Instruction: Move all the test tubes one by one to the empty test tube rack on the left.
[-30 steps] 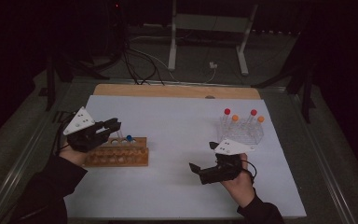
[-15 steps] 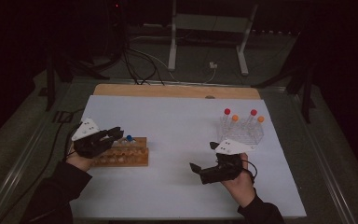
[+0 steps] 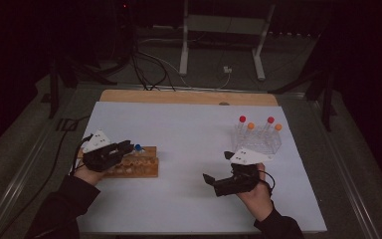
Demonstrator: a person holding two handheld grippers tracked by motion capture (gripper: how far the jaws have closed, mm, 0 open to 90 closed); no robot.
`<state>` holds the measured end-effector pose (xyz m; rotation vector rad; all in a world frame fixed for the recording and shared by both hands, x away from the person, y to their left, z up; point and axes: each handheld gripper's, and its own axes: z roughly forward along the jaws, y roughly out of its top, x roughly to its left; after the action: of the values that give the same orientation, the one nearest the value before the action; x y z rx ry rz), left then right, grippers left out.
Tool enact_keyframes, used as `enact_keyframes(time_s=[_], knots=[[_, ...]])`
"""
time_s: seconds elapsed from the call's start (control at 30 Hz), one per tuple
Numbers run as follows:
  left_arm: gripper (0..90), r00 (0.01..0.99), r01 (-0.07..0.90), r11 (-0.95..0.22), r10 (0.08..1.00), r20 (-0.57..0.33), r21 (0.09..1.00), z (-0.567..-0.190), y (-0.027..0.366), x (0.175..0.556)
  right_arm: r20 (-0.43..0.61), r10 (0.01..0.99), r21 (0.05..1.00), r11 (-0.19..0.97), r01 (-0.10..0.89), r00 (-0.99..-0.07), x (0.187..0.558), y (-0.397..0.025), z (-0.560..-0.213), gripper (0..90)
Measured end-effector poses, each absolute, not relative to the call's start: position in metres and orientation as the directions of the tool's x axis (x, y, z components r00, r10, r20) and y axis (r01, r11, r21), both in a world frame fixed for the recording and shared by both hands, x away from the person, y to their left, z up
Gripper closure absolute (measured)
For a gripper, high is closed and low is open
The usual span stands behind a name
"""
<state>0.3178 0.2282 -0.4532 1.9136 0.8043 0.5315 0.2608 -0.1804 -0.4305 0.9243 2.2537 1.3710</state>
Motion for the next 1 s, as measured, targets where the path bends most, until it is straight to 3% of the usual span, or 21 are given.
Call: enact_keyframes(time_s=[0.23, 0.3, 0.43, 0.47, 0.7, 0.9, 1.0], knots=[[75.6, 0.694, 0.317, -0.325, 0.72, 0.016, 0.891, -0.449, 0.229, 0.318, 0.041, 0.682, 0.882, 0.319, 0.348, -0.73, 0.261, -0.181, -0.43, 0.0], [71.2, 0.705, 0.305, -0.307, 0.709, 0.003, 0.902, -0.445, 0.232, 0.315, 0.041, 0.682, 0.882, 0.319, 0.347, -0.73, 0.261, -0.182, -0.429, 0.0], [58.1, 0.72, 0.278, -0.28, 0.694, -0.006, 0.919, -0.434, 0.237, 0.305, 0.04, 0.688, 0.887, 0.31, 0.343, -0.725, 0.262, -0.186, -0.426, 0.0], [50.3, 0.723, 0.272, -0.274, 0.691, -0.008, 0.922, -0.431, 0.237, 0.302, 0.035, 0.691, 0.888, 0.309, 0.34, -0.722, 0.262, -0.188, -0.425, 0.0], [18.6, 0.75, 0.252, -0.263, 0.661, -0.016, 0.931, -0.427, 0.234, 0.276, 0.02, 0.731, 0.91, 0.269, 0.315, -0.682, 0.268, -0.214, -0.407, 0.0], [2.3, 0.782, 0.249, -0.267, 0.622, -0.031, 0.931, -0.437, 0.223, 0.255, 0.001, 0.8, 0.928, 0.223, 0.3, -0.599, 0.276, -0.247, -0.398, 0.0], [1.9, 0.796, 0.245, -0.272, 0.605, -0.033, 0.931, -0.445, 0.218, 0.247, -0.018, 0.831, 0.931, 0.217, 0.294, -0.556, 0.281, -0.263, -0.398, 0.0]])
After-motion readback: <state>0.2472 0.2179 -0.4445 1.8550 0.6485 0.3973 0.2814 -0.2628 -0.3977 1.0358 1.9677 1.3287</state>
